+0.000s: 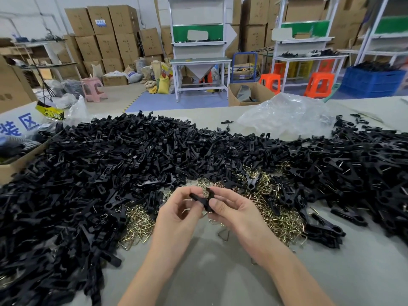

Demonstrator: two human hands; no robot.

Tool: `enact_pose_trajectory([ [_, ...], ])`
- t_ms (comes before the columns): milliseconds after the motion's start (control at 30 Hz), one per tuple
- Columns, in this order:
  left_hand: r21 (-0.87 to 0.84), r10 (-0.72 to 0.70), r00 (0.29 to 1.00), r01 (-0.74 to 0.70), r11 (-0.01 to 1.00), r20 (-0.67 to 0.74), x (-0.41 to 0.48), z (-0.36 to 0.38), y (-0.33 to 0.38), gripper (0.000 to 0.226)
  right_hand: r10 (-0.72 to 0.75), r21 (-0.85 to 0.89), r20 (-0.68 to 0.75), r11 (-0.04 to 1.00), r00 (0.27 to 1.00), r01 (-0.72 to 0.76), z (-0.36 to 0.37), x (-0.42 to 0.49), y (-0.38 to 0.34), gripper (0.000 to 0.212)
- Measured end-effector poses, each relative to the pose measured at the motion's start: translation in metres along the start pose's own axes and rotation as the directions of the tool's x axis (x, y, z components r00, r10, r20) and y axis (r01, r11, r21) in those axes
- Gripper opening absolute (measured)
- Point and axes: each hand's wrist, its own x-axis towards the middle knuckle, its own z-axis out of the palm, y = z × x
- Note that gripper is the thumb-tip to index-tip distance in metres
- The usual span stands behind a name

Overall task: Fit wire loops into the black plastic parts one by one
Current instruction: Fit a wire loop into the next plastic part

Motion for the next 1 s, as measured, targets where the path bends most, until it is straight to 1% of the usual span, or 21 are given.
enact_pose_trajectory([
  [67, -0.055, -0.027, 1.000, 0.026, 0.998, -0.015, 0.001, -0.001, -0.001, 0.034, 0.015, 0.099, 0.002, 0.995, 1.000, -0.015, 0.000, 0.001, 0.000, 0.032],
  [100, -0.125, -0.054, 0.998, 0.050, 0.991, -0.028, 0.003, -0.001, 0.000, 0.028, 0.025, 0.167, -0.006, 0.986, 1.000, -0.024, -0.001, 0.003, 0.000, 0.031],
  [133, -0.239, -0.096, 0.995, 0.086, 0.967, -0.031, 0.004, -0.001, -0.001, 0.020, 0.034, 0.233, -0.014, 0.972, 0.999, -0.030, -0.003, 0.004, 0.000, 0.034],
  [167, -0.373, -0.154, 0.988, 0.136, 0.918, -0.019, 0.005, -0.001, 0.000, 0.013, 0.038, 0.280, -0.017, 0.960, 0.999, -0.032, -0.004, 0.004, 0.000, 0.037],
  [200, -0.481, -0.201, 0.980, 0.176, 0.859, 0.001, 0.006, -0.002, -0.001, 0.016, 0.035, 0.300, -0.017, 0.954, 0.999, -0.028, -0.005, 0.005, 0.001, 0.040],
  [233, -0.553, -0.235, 0.972, 0.209, 0.807, 0.024, 0.007, -0.002, 0.000, 0.021, 0.029, 0.300, -0.018, 0.954, 0.999, -0.022, -0.005, 0.004, 0.001, 0.041],
  [267, -0.579, -0.250, 0.968, 0.224, 0.784, 0.035, 0.007, -0.002, -0.001, 0.024, 0.022, 0.288, -0.021, 0.958, 1.000, -0.015, -0.005, 0.004, 0.001, 0.043],
  [333, -0.561, -0.264, 0.964, 0.240, 0.792, 0.040, 0.007, 0.000, -0.002, 0.026, 0.015, 0.244, -0.026, 0.970, 1.000, -0.008, -0.003, 0.004, 0.002, 0.045],
  [433, -0.464, -0.262, 0.965, 0.244, 0.851, 0.026, 0.005, 0.006, -0.005, 0.033, 0.005, 0.158, -0.035, 0.987, 0.999, 0.001, 0.001, 0.003, 0.003, 0.037],
  [533, -0.407, -0.232, 0.971, 0.235, 0.883, 0.059, 0.003, 0.008, -0.007, 0.028, -0.038, 0.113, -0.037, 0.993, 0.999, 0.042, 0.000, 0.003, 0.003, 0.042],
  [600, -0.400, -0.219, 0.972, 0.233, 0.887, 0.082, 0.002, 0.010, -0.006, 0.025, -0.050, 0.096, -0.028, 0.994, 0.998, 0.053, 0.000, 0.002, 0.002, 0.043],
  [667, -0.399, -0.213, 0.975, 0.223, 0.890, 0.069, 0.001, 0.012, -0.006, 0.024, -0.052, 0.081, -0.014, 0.995, 0.999, 0.053, 0.000, 0.001, 0.000, 0.042],
  [733, -0.403, -0.204, 0.978, 0.204, 0.892, 0.044, 0.001, 0.012, -0.006, 0.023, -0.061, 0.091, 0.001, 0.994, 0.998, 0.061, 0.000, 0.000, 0.000, 0.046],
  [800, -0.408, -0.207, 0.978, 0.200, 0.891, 0.027, 0.002, 0.011, -0.006, 0.024, -0.066, 0.108, 0.006, 0.992, 0.998, 0.065, 0.001, 0.001, 0.000, 0.050],
  [900, -0.381, -0.215, 0.976, 0.215, 0.899, 0.042, 0.001, 0.009, -0.006, 0.027, -0.064, 0.081, 0.000, 0.995, 0.998, 0.063, 0.000, 0.001, 0.002, 0.052],
  [1000, -0.323, -0.192, 0.979, 0.202, 0.925, 0.062, 0.001, 0.008, -0.006, 0.032, -0.074, 0.053, 0.015, 0.996, 0.997, 0.073, -0.002, 0.001, 0.003, 0.045],
])
